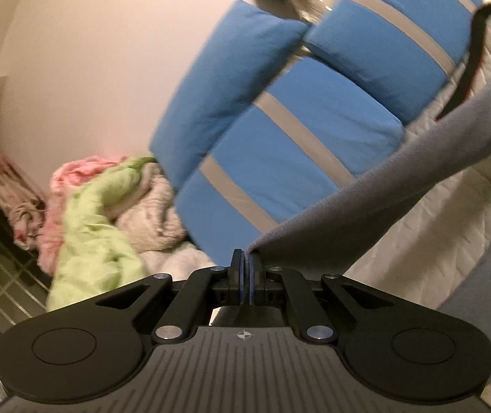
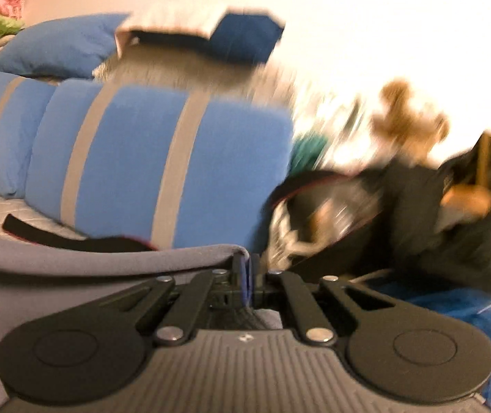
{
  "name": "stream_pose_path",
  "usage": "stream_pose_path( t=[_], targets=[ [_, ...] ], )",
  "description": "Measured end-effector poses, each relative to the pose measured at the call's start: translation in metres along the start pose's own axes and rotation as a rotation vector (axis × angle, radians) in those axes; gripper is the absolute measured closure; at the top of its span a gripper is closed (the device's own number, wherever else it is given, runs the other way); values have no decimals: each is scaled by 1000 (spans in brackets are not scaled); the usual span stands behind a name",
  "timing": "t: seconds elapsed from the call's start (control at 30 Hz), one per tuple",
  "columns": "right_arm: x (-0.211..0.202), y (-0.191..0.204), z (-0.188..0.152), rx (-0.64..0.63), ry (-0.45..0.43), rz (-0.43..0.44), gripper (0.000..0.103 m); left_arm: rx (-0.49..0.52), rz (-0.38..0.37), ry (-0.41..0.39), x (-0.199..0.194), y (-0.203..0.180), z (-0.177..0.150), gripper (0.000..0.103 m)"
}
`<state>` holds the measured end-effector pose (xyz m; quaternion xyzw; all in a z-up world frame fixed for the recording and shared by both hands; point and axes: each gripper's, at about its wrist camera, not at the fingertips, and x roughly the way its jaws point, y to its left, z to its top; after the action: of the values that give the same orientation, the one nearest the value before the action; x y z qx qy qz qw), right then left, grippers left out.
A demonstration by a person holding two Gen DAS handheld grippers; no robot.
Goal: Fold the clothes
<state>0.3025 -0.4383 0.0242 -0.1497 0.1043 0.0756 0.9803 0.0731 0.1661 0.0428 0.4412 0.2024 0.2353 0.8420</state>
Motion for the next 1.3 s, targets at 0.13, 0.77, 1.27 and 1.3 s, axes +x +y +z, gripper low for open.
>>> stream_pose_path(
  t=[0.13, 0.77, 1.27, 1.3],
  targets=[
    [-35, -6, 20, -9, -36, -11, 101, -17, 62, 2, -25, 27, -6, 100],
    [153, 83, -43, -71, 282, -38, 101, 21, -283, 251, 220, -95, -60, 100],
    [188, 103, -69, -86, 425, -28, 46, -23, -333, 383, 336, -126, -48, 95],
    [183, 108, -66, -104, 422, -7, 34, -36, -320, 396, 339, -126, -48, 87]
  ],
)
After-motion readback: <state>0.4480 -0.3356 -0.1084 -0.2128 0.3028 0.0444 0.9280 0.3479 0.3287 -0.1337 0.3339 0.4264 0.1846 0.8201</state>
